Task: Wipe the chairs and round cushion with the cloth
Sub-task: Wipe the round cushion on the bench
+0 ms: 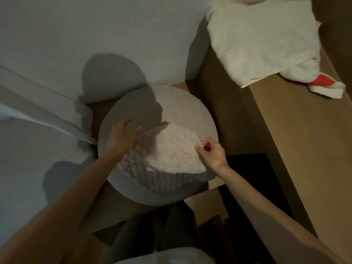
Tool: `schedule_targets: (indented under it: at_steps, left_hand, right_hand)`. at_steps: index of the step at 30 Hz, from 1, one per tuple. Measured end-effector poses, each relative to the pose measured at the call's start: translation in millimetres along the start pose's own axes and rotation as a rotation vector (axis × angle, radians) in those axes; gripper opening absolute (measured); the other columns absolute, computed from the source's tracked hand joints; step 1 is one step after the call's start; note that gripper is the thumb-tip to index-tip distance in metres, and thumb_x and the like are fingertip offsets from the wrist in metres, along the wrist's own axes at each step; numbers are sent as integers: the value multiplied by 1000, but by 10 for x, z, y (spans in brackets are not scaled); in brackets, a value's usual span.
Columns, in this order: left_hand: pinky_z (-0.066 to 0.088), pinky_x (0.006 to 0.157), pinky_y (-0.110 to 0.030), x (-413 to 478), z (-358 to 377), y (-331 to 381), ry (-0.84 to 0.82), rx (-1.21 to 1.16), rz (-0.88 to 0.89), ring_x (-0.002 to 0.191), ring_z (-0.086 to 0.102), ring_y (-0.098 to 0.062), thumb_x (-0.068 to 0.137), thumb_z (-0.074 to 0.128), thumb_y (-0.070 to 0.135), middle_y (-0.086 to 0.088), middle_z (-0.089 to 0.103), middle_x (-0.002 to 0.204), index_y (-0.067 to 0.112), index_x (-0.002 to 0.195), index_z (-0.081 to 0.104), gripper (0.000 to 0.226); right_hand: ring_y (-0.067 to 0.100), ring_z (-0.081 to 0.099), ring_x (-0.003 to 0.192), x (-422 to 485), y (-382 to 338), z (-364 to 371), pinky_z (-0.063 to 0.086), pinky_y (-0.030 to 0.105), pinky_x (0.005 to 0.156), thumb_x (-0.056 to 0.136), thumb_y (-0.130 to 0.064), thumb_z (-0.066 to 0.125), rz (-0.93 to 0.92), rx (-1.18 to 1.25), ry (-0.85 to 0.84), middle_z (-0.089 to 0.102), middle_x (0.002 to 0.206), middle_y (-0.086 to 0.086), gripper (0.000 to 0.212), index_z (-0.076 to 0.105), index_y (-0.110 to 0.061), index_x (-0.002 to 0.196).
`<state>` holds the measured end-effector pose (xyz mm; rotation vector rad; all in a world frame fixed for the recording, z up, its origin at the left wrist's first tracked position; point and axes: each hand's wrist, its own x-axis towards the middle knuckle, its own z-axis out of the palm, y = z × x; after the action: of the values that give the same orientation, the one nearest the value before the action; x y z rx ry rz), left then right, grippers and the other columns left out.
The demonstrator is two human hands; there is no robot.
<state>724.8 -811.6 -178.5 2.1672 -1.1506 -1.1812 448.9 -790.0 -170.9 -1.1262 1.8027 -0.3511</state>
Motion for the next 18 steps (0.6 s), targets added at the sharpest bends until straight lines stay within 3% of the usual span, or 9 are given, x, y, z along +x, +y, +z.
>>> schedule_targets:
  at_steps: [2,5,8,11,15,18]
  left_hand:
    - [42,98,-34,89,101,-47,167,84,30,125,44,-25,90,63,38,-7,41,142,22,135,48,51]
    - [38,93,-32,62,347,-331,227,74,-79,126,42,-28,90,64,32,-9,35,146,19,140,41,56]
    - [37,101,-41,-46,606,-775,65,-80,-400,129,38,-33,89,66,30,-12,28,149,15,145,31,68]
    - [36,106,-43,-181,843,-1205,-82,-142,-622,131,38,-34,86,68,35,-16,31,149,8,145,29,75]
    - [38,100,-37,-205,1118,-1518,2,-157,-670,126,42,-33,85,66,45,-18,38,143,1,136,43,71]
    - [34,108,-39,-222,1300,-1577,46,-161,-621,128,36,-33,84,64,50,-17,31,139,-1,124,51,66]
  right_hand:
    - [21,59,108,157,45,76,45,18,87,94,-13,60,9,-5,137,63,112,7,29,58,-7,122]
    - [24,47,126,301,187,235,38,33,107,97,-15,55,57,-54,99,53,134,11,38,51,-8,134]
    - [28,46,127,441,384,415,39,36,107,97,-21,53,95,-184,51,50,137,11,42,47,-13,138]
    - [31,47,126,570,611,575,39,40,107,96,-21,56,208,-158,29,49,138,14,47,44,-11,140]
    - [31,49,124,712,865,730,40,39,107,98,-25,52,249,-157,64,46,138,15,45,44,-8,139]
    - [34,43,125,811,975,810,37,37,106,98,-26,52,245,-216,112,41,137,16,44,44,-8,137]
